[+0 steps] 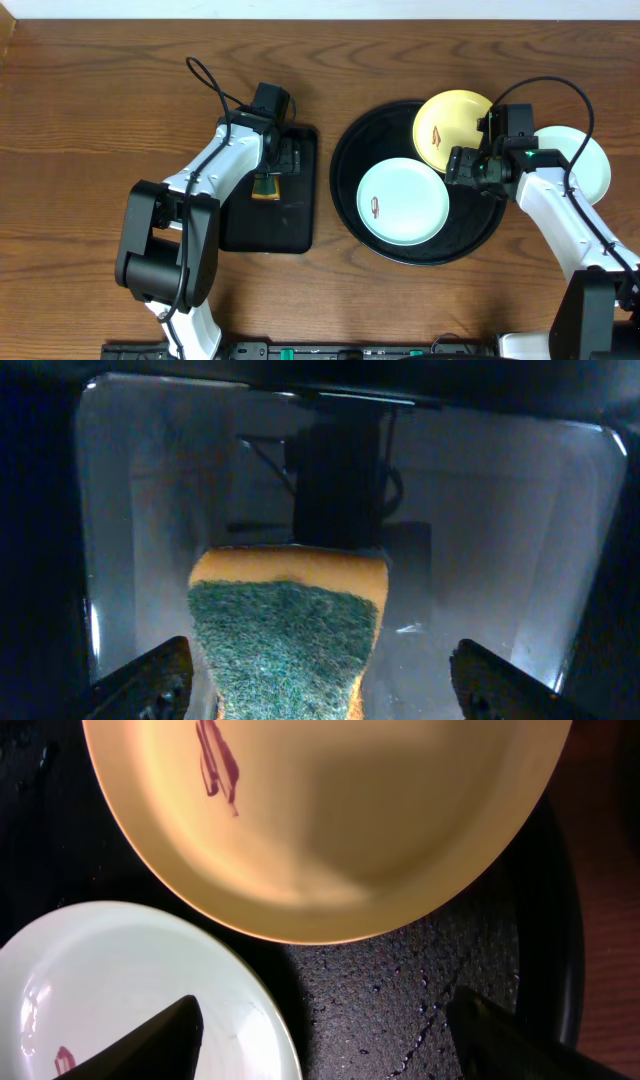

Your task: Clean dirty plates on tray and stack at the side

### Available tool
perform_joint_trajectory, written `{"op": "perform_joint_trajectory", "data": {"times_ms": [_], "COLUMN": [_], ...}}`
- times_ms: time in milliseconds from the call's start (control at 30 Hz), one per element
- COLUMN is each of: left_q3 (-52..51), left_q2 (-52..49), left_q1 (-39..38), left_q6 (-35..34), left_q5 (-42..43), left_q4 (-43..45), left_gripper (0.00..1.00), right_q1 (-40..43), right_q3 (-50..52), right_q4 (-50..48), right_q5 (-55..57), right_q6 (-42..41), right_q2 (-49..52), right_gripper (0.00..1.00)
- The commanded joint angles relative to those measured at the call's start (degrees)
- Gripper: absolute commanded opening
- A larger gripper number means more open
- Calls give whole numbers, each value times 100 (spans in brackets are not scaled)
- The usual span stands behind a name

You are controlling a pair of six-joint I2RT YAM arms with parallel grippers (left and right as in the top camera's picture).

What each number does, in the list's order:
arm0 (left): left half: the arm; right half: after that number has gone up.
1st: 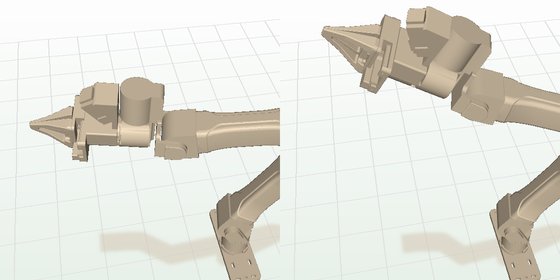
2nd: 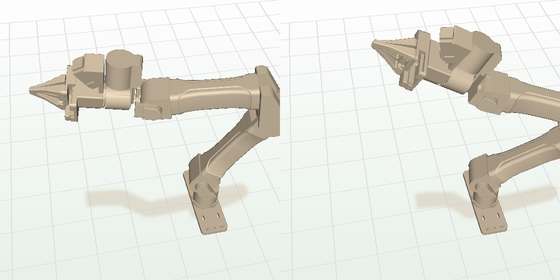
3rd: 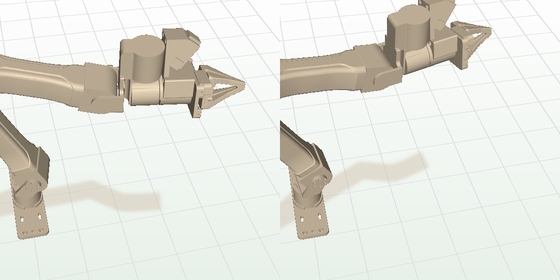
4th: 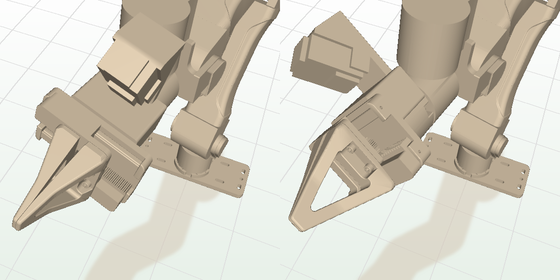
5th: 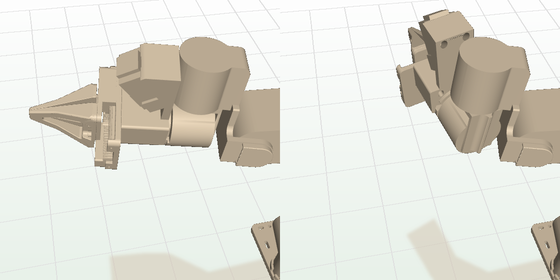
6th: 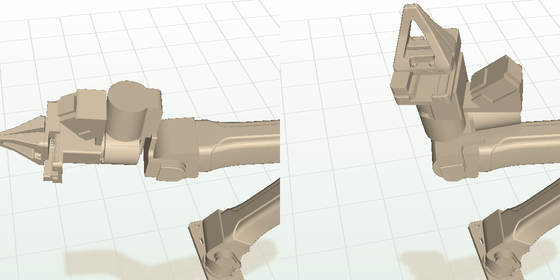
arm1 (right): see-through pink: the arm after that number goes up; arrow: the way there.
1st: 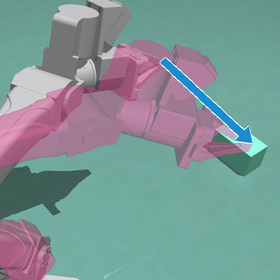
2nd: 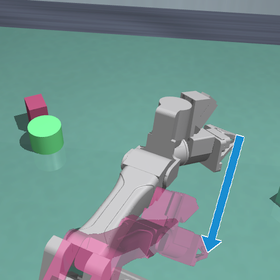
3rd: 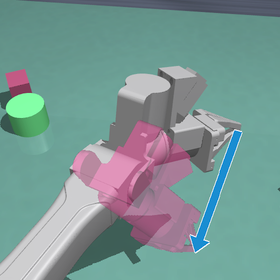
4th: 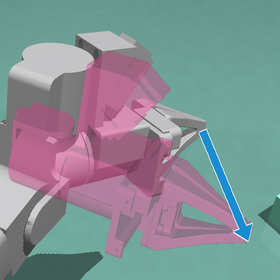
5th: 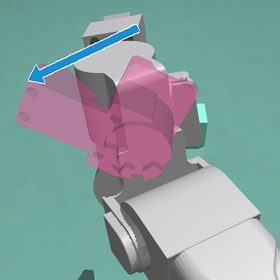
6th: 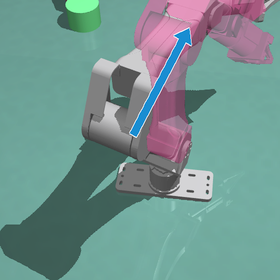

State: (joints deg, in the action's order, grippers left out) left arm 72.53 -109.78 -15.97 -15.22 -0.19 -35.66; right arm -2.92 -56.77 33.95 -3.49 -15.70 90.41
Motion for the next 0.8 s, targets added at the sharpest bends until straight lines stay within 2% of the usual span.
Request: {"op": "perform_joint_trajectory", "data": {"times_ms": [0, 200, 267, 333, 400, 467, 500, 533, 567, 600, 767], "left_q3": [-98, -133, -133, -133, -133, -133, -133, -133, -133, -133, -133], "left_q2": [0, -146, -146, -146, -146, -146, -146, -146, -146, -146, -146], "left_q1": [9, 9, 9, 9, 9, 9, 9, 9, 9, 9, 9], "left_q6": [-15, -11, -11, -13, -13, -11, -11, -11, -11, -11, -13], "left_q5": [-138, -203, -201, -201, -201, -201, -203, -203, -201, -201, -199], "left_q4": [44, 201, 264, 326, 330, 328, 323, 321, 319, 317, 103], "left_gripper": [82, 81, 74, 54, 9, 8, 12, 38, 73, 90, 88], "right_q1": [59, 59, 59, 57, 57, 57, 57, 57, 59, 59, 57], "right_q3": [37, 37, 37, 37, 37, 37, 37, 37, 37, 37, 37], "right_q4": [-9, -9, -9, -11, -11, -11, -11, -11, -11, -11, -9], "right_q5": [63, 63, 63, 63, 63, 63, 61, 63, 63, 63, 63], "right_q6": [9, 11, 9, 9, 9, 9, 9, 11, 9, 9, 9], "right_q2": [68, 68, 68, 68, 68, 68, 68, 68, 68, 68, 68], "right_gripper": [77, 77, 77, 77, 77, 77, 77, 77, 77, 77, 77]}}
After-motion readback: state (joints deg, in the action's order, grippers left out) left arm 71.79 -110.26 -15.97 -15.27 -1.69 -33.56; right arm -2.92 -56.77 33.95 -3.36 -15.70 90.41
